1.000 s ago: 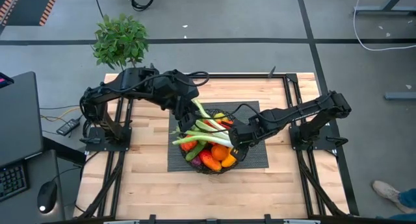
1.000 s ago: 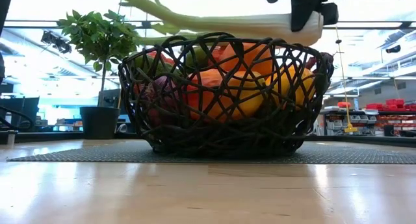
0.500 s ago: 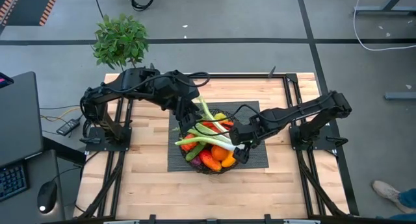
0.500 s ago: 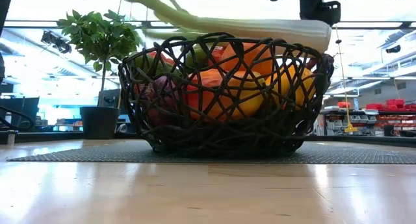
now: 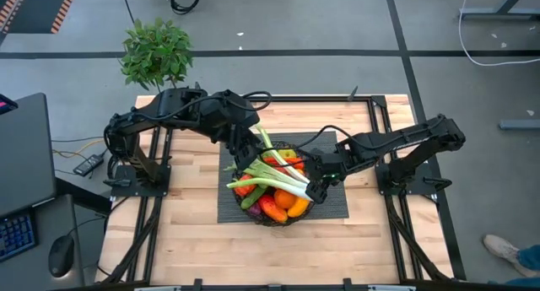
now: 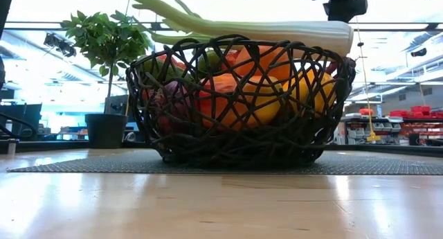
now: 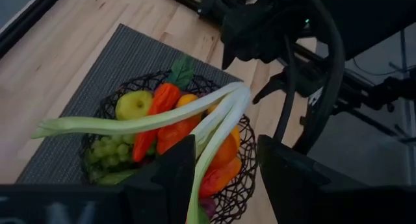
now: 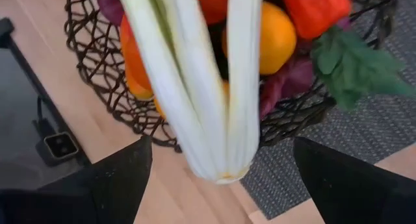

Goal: Build produce basket
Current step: Return to Home Position

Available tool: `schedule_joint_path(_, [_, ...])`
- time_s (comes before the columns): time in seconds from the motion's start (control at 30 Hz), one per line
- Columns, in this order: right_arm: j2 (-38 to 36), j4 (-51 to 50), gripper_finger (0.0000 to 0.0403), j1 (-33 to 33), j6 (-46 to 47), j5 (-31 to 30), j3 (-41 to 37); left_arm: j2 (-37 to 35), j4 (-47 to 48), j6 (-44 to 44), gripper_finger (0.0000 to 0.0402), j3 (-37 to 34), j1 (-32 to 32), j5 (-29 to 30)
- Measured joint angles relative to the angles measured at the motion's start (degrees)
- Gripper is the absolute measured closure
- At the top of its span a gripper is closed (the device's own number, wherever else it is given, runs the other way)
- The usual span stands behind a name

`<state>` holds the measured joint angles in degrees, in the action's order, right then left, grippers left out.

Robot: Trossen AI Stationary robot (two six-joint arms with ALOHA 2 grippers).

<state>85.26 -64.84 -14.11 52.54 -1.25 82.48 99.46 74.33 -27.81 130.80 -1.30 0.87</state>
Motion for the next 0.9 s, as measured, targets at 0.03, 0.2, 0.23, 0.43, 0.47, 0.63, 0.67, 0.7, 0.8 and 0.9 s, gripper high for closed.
schedule_joint_path(0.03, [-0.1,0.0,0.0029,0.0,0.0,-0.5,0.0,0.0,-0.3,-0.5,0.023,0.0,0.0,0.0])
schedule_joint_path(0.2, [-0.1,0.3,0.0029,0.3,-0.1,-0.5,0.0,0.0,-0.3,-1.5,0.023,0.0,0.0,0.0])
schedule_joint_path(0.23, [-0.1,0.6,0.0029,0.4,0.0,0.0,0.0,0.0,-0.4,-1.3,0.023,0.0,0.2,0.0])
schedule_joint_path(0.43, [-1.8,0.9,0.0032,0.4,1.5,-2.2,4.2,0.0,-6.7,4.8,0.023,0.0,0.9,0.0])
schedule_joint_path(0.47, [-2.4,1.3,0.0034,0.3,1.5,-3.0,5.1,0.0,-7.4,5.7,0.023,0.0,0.9,0.1])
schedule_joint_path(0.63, [-6.1,2.7,0.0052,-1.1,1.5,-8.7,6.5,0.0,-8.1,6.9,0.023,0.0,0.8,0.0])
schedule_joint_path(0.67, [-6.9,2.7,0.0056,-1.8,1.4,-10.4,6.4,0.0,-7.5,7.6,0.023,0.0,0.8,0.0])
schedule_joint_path(0.7, [-7.9,3.2,0.0061,-2.7,1.5,-12.3,5.9,0.0,-6.4,8.3,0.023,0.0,0.4,0.2])
schedule_joint_path(0.8, [-11.5,6.6,0.0079,-6.5,3.3,-20.1,3.2,0.0,-3.3,9.8,0.023,0.0,-0.8,3.4])
schedule_joint_path(0.9, [-15.8,10.9,0.0102,-11.2,6.0,-28.3,-1.4,0.0,-2.4,12.6,0.023,0.0,-1.6,3.8])
